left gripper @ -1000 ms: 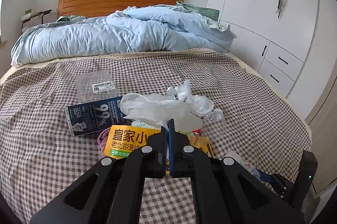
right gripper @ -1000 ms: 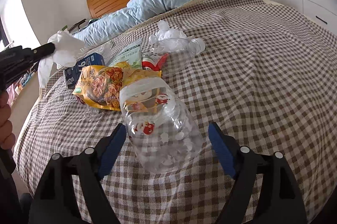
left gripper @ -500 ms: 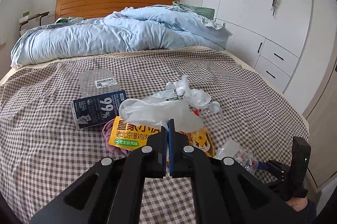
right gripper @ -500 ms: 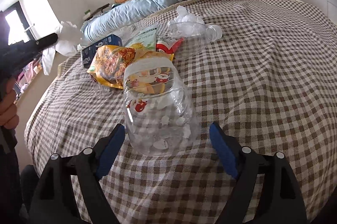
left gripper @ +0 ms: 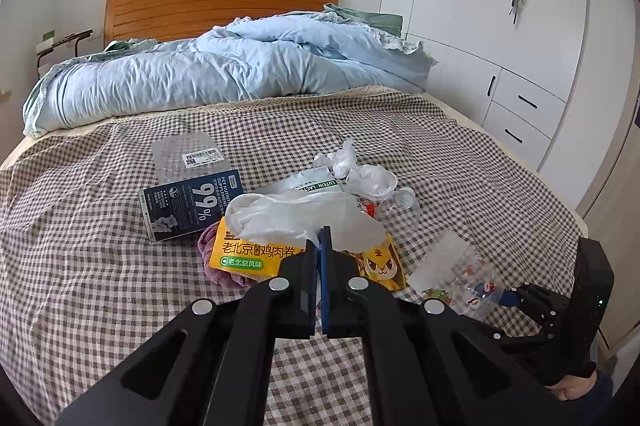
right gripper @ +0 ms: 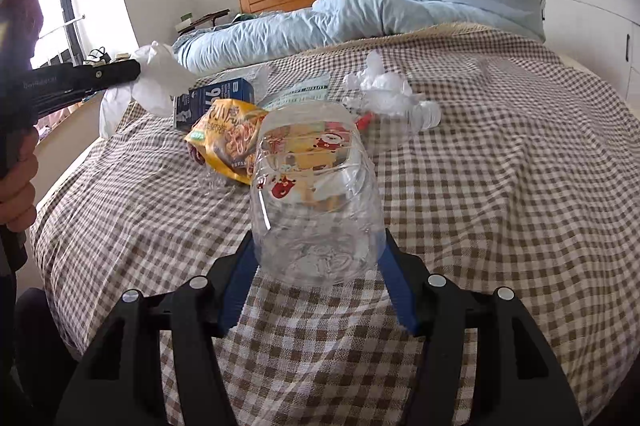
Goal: Collect trash
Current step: 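Carry bottle and bag to the wastebasket and open both tools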
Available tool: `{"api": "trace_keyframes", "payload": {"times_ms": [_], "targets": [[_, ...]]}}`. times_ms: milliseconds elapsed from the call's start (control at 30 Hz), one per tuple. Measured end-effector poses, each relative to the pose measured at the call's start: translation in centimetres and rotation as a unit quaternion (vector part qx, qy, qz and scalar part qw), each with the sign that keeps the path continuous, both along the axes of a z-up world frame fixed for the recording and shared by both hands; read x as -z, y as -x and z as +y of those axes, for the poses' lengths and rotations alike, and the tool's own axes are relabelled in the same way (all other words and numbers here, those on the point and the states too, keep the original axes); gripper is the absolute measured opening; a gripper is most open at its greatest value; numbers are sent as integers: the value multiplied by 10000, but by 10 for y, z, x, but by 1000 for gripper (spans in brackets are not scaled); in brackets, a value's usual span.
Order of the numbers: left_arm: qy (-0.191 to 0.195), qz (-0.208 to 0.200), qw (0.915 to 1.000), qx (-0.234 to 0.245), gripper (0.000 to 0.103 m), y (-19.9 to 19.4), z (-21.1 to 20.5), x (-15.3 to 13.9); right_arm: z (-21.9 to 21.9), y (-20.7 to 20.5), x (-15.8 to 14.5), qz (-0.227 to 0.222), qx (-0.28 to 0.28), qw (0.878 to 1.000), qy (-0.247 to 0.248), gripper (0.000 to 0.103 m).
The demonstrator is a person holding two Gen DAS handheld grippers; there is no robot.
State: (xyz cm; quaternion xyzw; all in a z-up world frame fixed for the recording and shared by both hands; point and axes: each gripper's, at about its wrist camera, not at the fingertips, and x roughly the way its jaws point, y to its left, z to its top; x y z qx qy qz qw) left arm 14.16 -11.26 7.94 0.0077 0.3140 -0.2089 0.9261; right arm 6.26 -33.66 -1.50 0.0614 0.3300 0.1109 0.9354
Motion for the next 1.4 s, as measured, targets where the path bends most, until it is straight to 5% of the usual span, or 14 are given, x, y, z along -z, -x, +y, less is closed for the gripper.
{"api": "trace_keyframes", "payload": {"times_ms": [267, 433, 533, 767, 967, 1000, 1033, 1067, 1200, 1267, 1400], "targets": [[261, 76, 9986, 453, 0, 29, -25, -5, -34, 85, -44, -149, 778, 9953, 563, 58], [516, -7, 9933, 1035, 0, 61, -66, -12, -81, 166, -53, 266, 1440, 9812, 1259, 58], [553, 83, 9877, 1461, 0, 83, -101, -10, -109, 212, -34, 812, 1793, 9696, 1452, 58], [412, 420, 9644, 2579, 0, 142, -199, 14, -157, 274, 83, 2439, 2432, 9333, 1013, 58], [117, 904, 9416, 3242, 0, 181, -273, 53, -170, 282, 168, 3176, 2484, 9131, 613, 59], [56, 958, 9381, 3327, 0, 186, -282, 59, -169, 280, 177, 3268, 2423, 9116, 596, 61], [-29, 1022, 9333, 3441, 0, 192, -292, 67, -166, 277, 185, 3395, 2278, 9103, 648, 75], [-115, 1084, 9304, 3500, 0, 197, -301, 75, -162, 275, 188, 3427, 2207, 9093, 832, 82], [-309, 1610, 9128, 3740, 0, 214, -334, 111, -175, 285, 173, 3166, 2444, 9134, 757, 82], [-386, 2041, 8984, 3869, 0, 222, -348, 133, -188, 291, 159, 3079, 2789, 9063, 775, 82], [-938, 2430, 8858, 3840, 0, 238, -370, 170, -219, 321, 124, 2889, 3453, 8883, 907, 82]]}}
